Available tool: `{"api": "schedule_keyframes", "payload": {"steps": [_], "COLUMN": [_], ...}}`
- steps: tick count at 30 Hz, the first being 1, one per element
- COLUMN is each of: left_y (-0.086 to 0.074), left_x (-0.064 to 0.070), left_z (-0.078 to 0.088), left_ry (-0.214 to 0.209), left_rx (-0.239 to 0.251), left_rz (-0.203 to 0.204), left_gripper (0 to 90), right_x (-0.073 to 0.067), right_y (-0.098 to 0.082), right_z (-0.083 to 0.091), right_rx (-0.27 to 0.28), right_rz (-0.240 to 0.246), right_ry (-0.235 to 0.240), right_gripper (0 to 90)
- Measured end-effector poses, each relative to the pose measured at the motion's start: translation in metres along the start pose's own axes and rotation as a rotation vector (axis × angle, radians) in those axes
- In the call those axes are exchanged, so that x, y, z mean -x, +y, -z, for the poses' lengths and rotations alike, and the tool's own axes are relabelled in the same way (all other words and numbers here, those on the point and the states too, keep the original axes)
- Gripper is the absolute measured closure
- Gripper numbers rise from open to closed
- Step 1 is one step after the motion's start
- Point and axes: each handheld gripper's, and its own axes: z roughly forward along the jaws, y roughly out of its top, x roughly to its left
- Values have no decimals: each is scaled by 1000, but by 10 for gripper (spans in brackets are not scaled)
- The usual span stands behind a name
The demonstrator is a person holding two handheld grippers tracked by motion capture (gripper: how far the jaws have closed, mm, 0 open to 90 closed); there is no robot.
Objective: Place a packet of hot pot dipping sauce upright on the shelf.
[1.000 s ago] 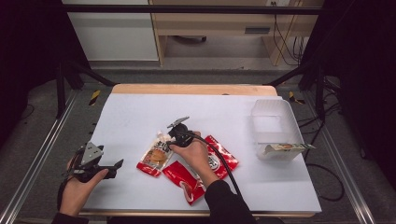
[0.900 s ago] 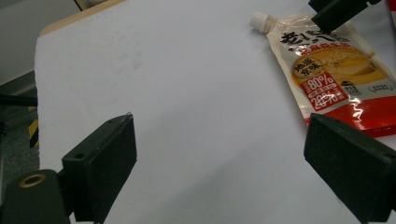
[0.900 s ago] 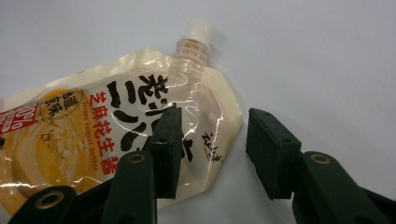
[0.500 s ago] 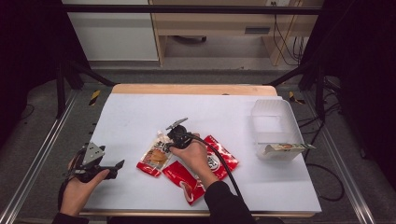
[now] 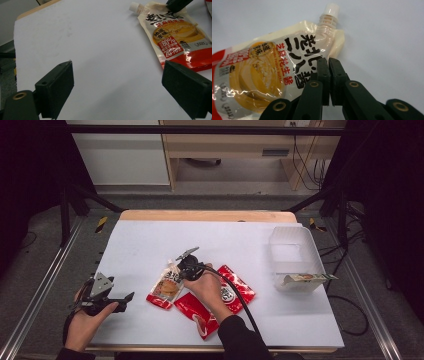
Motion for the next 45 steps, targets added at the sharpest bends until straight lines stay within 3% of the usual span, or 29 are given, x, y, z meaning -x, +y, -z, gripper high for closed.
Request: {"api": "schedule_keyframes", "payload": {"steps": [7, 12, 24, 29, 33, 35, 41, 42, 43, 45], "left_y": [0, 0, 0, 0, 8, 10, 31, 41, 41, 51], "left_x": [1, 0, -2, -2, -2, -2, -3, -2, -2, -2], "left_z": [1, 1, 3, 4, 12, 13, 15, 12, 12, 9], "left_ry": [-1, -4, -11, -13, -19, -21, -78, -112, -112, -178], "left_rx": [3, 5, 15, 22, 103, 113, 143, 128, 128, 128], "left_rz": [0, 2, 12, 18, 17, 19, 32, 16, 16, 34], "left_gripper": [106, 110, 117, 119, 141, 145, 154, 154, 155, 160], "right_x": [-7, -18, -46, -53, -53, -53, -37, -35, -35, -31], "right_y": [14, 30, 56, 64, 70, 71, 77, 76, 76, 75], "right_z": [20, 42, 70, 76, 80, 81, 96, 99, 99, 106], "right_rx": [74, 135, 201, 207, 211, 210, 224, 226, 226, 233], "right_rz": [31, 76, 149, 182, 202, 208, 196, 197, 197, 207], "right_ry": [10, 49, 122, 126, 134, 131, 124, 125, 125, 130], "right_gripper": [897, 900, 900, 900, 900, 900, 900, 900, 900, 900]}}
